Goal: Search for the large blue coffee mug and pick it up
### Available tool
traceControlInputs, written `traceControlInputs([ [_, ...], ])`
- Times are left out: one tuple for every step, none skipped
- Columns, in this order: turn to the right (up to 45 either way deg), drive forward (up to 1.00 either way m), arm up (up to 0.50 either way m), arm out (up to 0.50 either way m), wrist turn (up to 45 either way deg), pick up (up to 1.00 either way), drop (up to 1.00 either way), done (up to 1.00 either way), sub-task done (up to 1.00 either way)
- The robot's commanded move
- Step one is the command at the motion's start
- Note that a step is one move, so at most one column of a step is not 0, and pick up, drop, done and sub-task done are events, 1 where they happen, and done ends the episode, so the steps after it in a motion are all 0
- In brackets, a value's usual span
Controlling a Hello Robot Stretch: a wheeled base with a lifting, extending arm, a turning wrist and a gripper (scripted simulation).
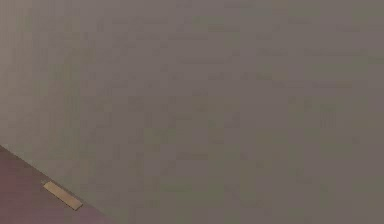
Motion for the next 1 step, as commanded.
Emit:
traceControlInputs([
  [0.0, 0.0, 0.38, 0.0, 0.0, 0.0, 0.0, 0.0, 0.0],
])
